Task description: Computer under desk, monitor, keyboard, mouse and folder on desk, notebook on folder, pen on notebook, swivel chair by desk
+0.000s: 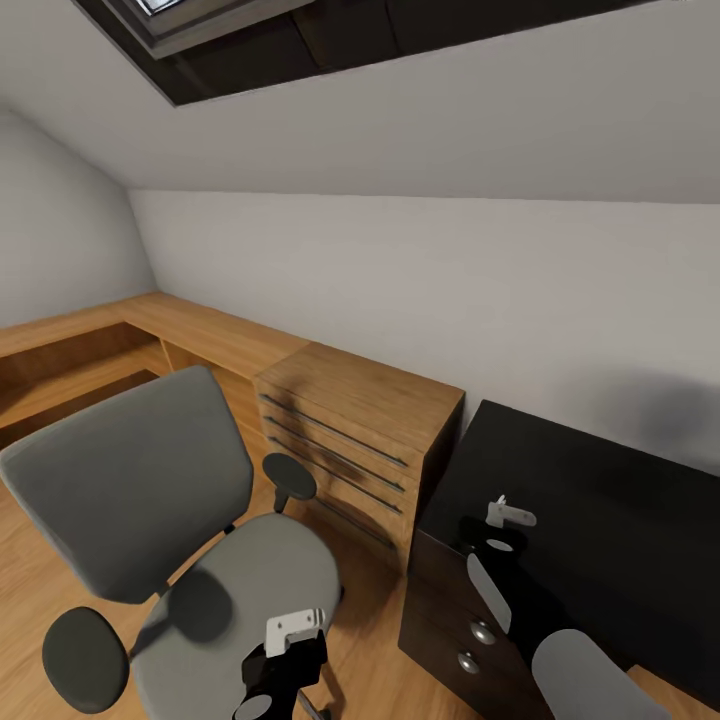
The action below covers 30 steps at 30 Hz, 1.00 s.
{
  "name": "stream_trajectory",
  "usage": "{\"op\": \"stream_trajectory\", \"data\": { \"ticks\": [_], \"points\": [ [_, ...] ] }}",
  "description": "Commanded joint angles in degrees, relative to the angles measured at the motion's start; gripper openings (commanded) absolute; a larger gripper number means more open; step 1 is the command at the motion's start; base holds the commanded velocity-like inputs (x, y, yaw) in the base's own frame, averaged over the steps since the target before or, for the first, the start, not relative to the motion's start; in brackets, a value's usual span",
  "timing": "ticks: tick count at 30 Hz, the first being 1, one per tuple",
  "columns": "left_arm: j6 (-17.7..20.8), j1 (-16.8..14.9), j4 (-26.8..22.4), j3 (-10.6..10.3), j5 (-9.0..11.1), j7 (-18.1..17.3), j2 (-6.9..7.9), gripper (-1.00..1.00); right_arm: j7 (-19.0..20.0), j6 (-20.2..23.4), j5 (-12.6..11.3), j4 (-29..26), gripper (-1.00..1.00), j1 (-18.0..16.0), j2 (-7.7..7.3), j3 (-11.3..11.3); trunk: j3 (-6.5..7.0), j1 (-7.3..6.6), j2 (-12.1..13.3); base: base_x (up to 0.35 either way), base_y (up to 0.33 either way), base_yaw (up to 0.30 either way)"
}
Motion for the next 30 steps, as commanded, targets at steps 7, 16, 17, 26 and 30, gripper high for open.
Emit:
{"op": "stream_trajectory", "data": {
  "ticks": [7,16,17,26,30],
  "points": [
    [0.2,-0.1,-0.1,-0.1,0.2,0.4,0.06,1.00,-0.5,0.7,-0.4,3.5,1.00,0.0,-0.07,0.2,-0.07,0.01,0.0,0.000,0.000,0.000],
    [0.2,-0.1,-0.1,-0.1,0.2,0.4,0.06,1.00,-0.5,0.7,-0.4,3.5,-1.00,0.0,0.00,0.2,-0.07,0.01,0.0,0.000,0.000,0.000],
    [0.2,-0.1,-0.1,-0.1,0.2,0.4,0.06,1.00,-0.5,0.7,-0.4,3.4,-1.00,0.0,-0.01,0.2,-0.07,0.01,0.0,0.000,0.000,0.000],
    [0.2,-0.1,-0.2,-0.1,0.2,0.4,0.06,1.00,-0.6,0.7,-0.4,3.1,-1.00,0.0,-0.05,0.2,-0.07,0.01,0.0,0.000,0.000,0.000],
    [0.2,-0.1,-0.2,-0.1,0.2,0.4,0.06,1.00,-0.8,1.2,-0.4,1.1,-1.00,0.0,-0.07,0.1,-0.07,0.01,0.0,0.000,0.000,0.000]
  ]
}}
